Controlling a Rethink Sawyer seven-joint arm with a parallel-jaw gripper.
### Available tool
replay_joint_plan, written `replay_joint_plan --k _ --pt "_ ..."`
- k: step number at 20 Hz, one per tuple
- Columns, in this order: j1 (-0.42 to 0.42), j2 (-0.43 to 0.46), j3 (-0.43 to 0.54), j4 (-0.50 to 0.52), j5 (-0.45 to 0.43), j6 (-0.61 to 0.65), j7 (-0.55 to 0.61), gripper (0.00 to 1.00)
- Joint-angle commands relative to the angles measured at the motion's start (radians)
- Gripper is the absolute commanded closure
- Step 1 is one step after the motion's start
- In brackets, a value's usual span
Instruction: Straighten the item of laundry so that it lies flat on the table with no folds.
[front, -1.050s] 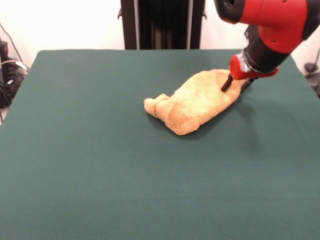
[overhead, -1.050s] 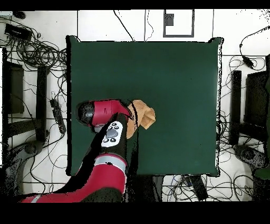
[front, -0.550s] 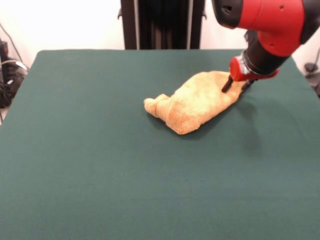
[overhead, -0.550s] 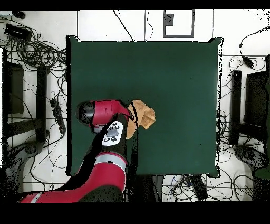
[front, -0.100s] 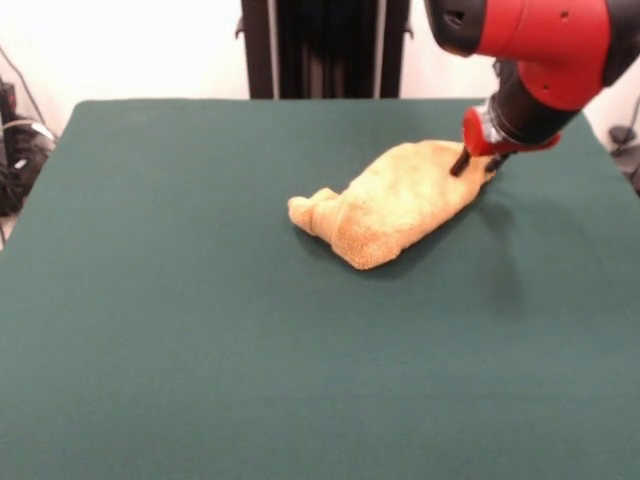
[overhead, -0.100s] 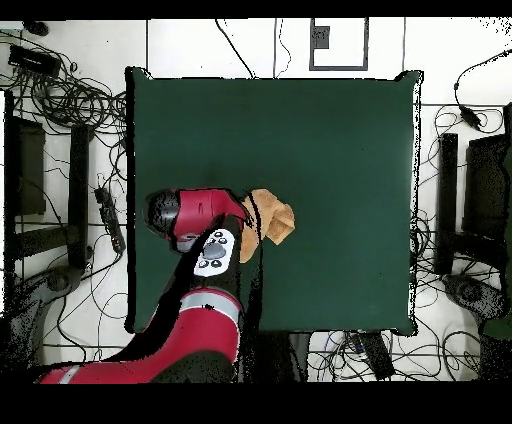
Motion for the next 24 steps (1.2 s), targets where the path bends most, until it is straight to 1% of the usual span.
replay_joint_plan --k 1,6,10,14,16,19,20,21,22,23,24 --pt "-0.028 -0.02 0.123 0.102 0.064 0.081 0.162 1.0" --pt "-0.041 0.01 0.141 0.087 0.061 0.044 0.149 1.0" --pt "-0.047 0.016 0.156 0.089 0.066 0.01 0.143 1.0" --pt "-0.031 0.029 0.137 0.07 0.061 0.018 0.186 1.0" --pt "-0.031 0.018 0.13 0.07 0.059 0.02 0.19 1.0" --pt "-0.046 -0.06 0.122 0.129 0.041 -0.07 0.152 1.0" --pt "-0.059 -0.114 0.119 0.159 0.026 -0.118 0.118 1.0" --pt "-0.066 -0.148 0.115 0.173 0.013 -0.131 0.094 1.0" --pt "-0.082 -0.212 0.111 0.202 0.001 -0.136 0.051 1.0" --pt "-0.09 -0.245 0.108 0.214 -0.01 -0.134 0.029 1.0" --pt "-0.1 -0.298 0.102 0.231 -0.022 -0.135 -0.003 1.0"
